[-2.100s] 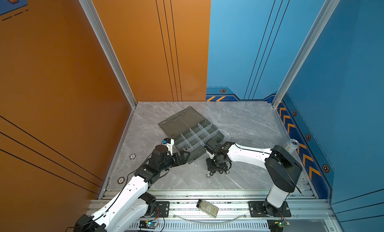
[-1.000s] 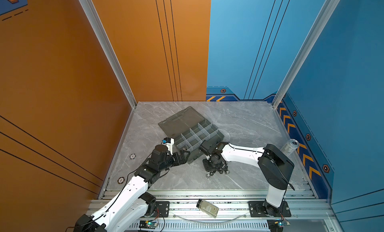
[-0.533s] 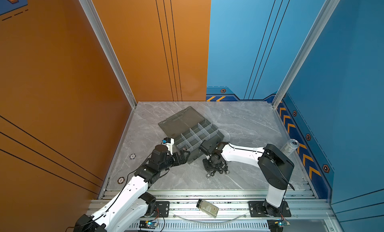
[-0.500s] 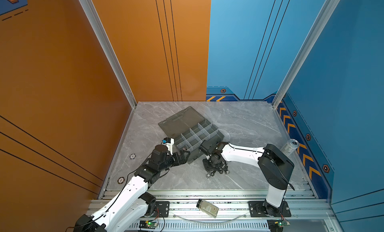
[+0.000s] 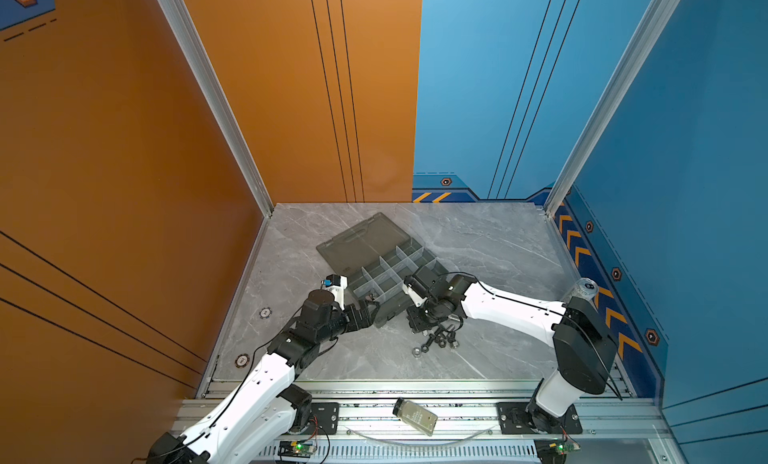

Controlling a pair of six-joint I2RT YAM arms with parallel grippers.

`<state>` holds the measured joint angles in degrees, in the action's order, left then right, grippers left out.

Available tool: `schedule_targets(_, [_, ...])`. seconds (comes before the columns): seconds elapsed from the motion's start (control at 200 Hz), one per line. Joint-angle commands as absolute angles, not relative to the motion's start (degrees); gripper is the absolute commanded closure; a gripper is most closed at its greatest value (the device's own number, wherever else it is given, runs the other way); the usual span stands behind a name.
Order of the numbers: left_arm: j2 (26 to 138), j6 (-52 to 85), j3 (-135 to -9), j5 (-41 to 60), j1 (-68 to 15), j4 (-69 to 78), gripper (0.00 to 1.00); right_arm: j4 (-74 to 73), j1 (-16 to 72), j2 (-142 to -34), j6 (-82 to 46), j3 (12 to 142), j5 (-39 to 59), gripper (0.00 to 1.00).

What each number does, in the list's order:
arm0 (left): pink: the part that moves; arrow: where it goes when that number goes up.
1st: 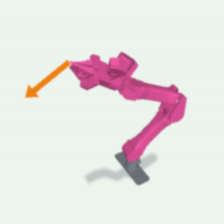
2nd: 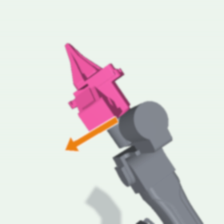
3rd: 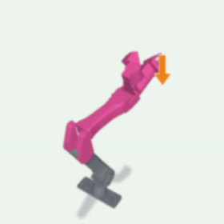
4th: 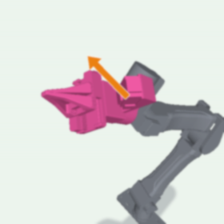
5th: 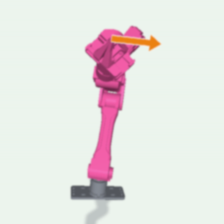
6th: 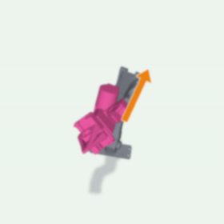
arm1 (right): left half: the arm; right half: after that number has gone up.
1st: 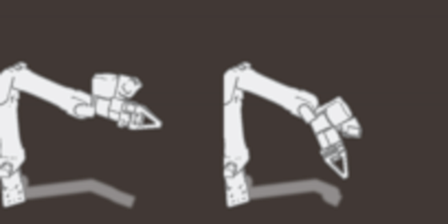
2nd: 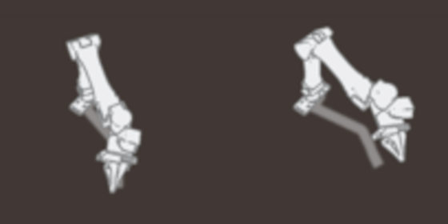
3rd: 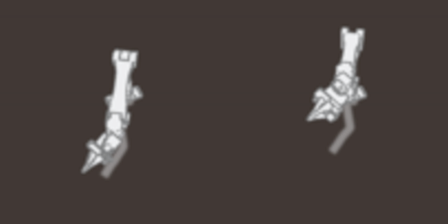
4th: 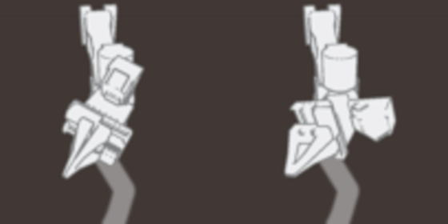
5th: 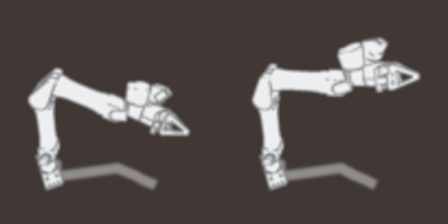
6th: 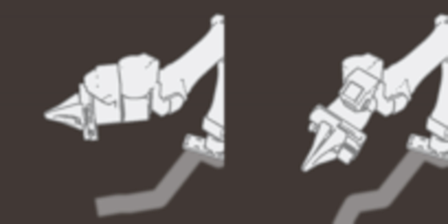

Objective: Sort the screws and nuts into containers
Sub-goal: 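Lift the wing nut and carry it over the wing-nut compartment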

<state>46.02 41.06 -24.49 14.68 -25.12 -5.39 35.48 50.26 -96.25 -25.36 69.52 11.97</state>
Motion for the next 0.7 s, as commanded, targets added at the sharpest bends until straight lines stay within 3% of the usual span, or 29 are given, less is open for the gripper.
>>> schedule_targets(0.0, [45.11, 40.91, -23.84, 16.08, -24.55, -5.91, 0.02, 31.90, 49.52, -96.04, -22.44, 73.96, 15.43, 1.00])
schedule_targets(0.696, [43.68, 40.88, -23.57, 16.58, -23.49, -6.96, 0.02, 25.56, 48.91, -118.41, -26.18, 97.03, 16.71, 1.00])
